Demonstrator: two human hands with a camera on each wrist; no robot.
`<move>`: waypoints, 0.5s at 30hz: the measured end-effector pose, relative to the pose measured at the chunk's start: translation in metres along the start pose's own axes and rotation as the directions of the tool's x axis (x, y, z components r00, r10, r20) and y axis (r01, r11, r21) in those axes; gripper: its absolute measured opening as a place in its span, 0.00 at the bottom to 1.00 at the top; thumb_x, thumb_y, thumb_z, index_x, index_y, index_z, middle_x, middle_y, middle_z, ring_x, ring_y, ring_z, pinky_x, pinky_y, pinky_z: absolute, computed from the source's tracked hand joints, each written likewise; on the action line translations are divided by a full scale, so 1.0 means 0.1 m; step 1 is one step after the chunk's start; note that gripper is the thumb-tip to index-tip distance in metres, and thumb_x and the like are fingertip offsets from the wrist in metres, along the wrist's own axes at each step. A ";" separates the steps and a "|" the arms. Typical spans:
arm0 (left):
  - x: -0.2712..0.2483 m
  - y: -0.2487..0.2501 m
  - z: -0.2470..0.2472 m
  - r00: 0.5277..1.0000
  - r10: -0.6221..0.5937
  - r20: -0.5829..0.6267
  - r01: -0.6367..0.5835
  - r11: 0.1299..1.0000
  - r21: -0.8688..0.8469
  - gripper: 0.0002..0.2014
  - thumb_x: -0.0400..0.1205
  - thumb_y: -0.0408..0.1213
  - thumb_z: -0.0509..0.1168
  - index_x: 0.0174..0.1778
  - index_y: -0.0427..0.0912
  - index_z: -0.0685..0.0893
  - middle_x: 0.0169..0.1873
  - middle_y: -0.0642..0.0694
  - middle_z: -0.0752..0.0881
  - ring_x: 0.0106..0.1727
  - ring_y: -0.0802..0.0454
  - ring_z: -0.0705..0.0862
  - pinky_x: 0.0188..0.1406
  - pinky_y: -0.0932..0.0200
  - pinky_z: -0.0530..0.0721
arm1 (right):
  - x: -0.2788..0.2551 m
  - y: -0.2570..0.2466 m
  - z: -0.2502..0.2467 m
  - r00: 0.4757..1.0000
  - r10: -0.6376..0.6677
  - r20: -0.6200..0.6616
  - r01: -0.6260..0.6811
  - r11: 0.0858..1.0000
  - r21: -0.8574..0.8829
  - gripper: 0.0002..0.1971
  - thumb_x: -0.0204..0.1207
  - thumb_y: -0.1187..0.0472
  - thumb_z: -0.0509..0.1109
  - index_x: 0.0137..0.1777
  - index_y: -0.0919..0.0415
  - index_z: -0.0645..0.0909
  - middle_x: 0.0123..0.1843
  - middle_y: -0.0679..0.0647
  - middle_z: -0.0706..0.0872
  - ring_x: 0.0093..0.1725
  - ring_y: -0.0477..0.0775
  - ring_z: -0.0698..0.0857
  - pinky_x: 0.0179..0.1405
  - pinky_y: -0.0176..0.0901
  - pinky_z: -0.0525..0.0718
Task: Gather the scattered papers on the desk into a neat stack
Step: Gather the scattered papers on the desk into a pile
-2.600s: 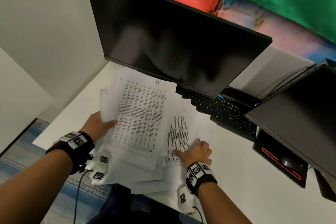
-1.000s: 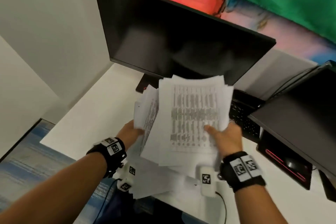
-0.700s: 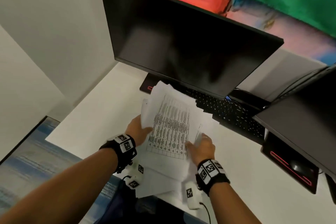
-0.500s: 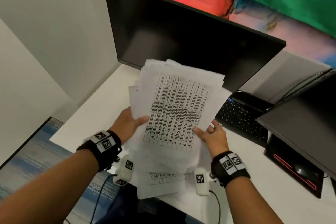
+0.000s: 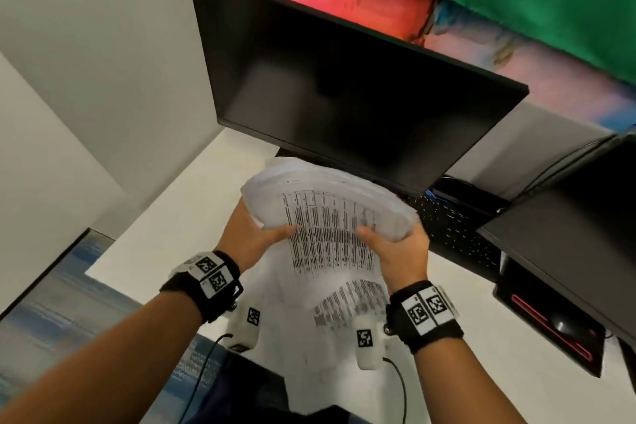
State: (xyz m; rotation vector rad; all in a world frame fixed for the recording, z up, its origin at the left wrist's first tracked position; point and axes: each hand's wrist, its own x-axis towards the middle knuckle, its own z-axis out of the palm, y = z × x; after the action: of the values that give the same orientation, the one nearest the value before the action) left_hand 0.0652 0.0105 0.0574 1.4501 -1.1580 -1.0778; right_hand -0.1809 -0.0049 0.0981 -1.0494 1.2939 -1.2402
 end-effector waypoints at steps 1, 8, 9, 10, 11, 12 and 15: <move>-0.01 -0.07 0.04 0.999 -0.044 -0.007 0.045 0.999 0.030 0.33 0.68 0.40 0.83 0.69 0.44 0.81 0.59 0.50 0.89 0.61 0.54 0.88 0.63 0.50 0.86 | -0.02 0.06 0.01 0.999 0.024 -0.021 -0.025 0.998 -0.062 0.27 0.63 0.72 0.82 0.63 0.56 0.82 0.52 0.51 0.90 0.48 0.42 0.91 0.42 0.35 0.90; -0.03 0.31 0.16 0.978 0.056 -0.201 -0.049 0.998 0.039 0.07 0.76 0.42 0.76 0.49 0.52 0.89 0.41 0.58 0.91 0.41 0.67 0.90 0.44 0.62 0.90 | -0.03 -0.21 -0.06 0.971 -0.201 -0.128 0.162 0.950 -0.265 0.10 0.72 0.66 0.79 0.46 0.51 0.85 0.40 0.40 0.89 0.38 0.34 0.89 0.34 0.32 0.89; -0.03 0.44 0.16 0.966 0.103 -0.235 -0.106 0.994 0.002 0.06 0.76 0.42 0.76 0.48 0.52 0.88 0.41 0.60 0.90 0.41 0.69 0.89 0.41 0.67 0.88 | -0.05 -0.30 -0.07 0.960 -0.242 -0.140 0.211 0.956 -0.204 0.10 0.72 0.68 0.78 0.46 0.52 0.85 0.38 0.40 0.90 0.39 0.33 0.89 0.35 0.29 0.88; -0.03 0.55 0.16 0.953 0.128 -0.276 -0.147 0.988 -0.048 0.07 0.76 0.43 0.76 0.48 0.52 0.88 0.41 0.60 0.90 0.42 0.70 0.89 0.39 0.71 0.86 | -0.08 -0.35 -0.07 0.949 -0.274 -0.158 0.252 0.957 -0.144 0.11 0.72 0.69 0.78 0.47 0.53 0.84 0.38 0.39 0.91 0.42 0.34 0.90 0.38 0.28 0.86; -0.03 0.63 0.16 0.941 0.141 -0.308 -0.181 0.978 -0.104 0.09 0.75 0.45 0.76 0.49 0.51 0.88 0.43 0.59 0.90 0.43 0.68 0.90 0.40 0.72 0.85 | -0.11 -0.38 -0.08 0.937 -0.306 -0.167 0.291 0.950 -0.110 0.11 0.72 0.69 0.78 0.49 0.53 0.84 0.40 0.37 0.91 0.45 0.35 0.90 0.40 0.27 0.86; -0.02 0.65 0.16 0.934 0.157 -0.320 -0.204 0.971 -0.121 0.14 0.73 0.49 0.77 0.51 0.49 0.87 0.45 0.56 0.91 0.45 0.65 0.90 0.41 0.71 0.86 | -0.14 -0.38 -0.09 0.931 -0.323 -0.172 0.308 0.945 -0.106 0.12 0.72 0.69 0.78 0.50 0.53 0.84 0.42 0.37 0.92 0.46 0.36 0.90 0.42 0.27 0.85; -0.02 0.46 0.20 0.959 0.156 -0.238 -0.170 0.985 -0.037 0.24 0.69 0.46 0.80 0.57 0.42 0.80 0.47 0.52 0.87 0.46 0.62 0.88 0.42 0.68 0.85 | -0.19 -0.18 -0.13 0.965 -0.212 -0.155 0.193 0.973 -0.126 0.15 0.70 0.71 0.79 0.52 0.53 0.84 0.45 0.44 0.91 0.45 0.35 0.90 0.41 0.28 0.87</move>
State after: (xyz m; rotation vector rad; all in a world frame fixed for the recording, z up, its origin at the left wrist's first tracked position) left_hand 0.0385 0.0050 0.0998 1.3703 -1.0490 -0.7960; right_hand -0.1928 0.0137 0.1168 -1.2009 1.4232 -1.4502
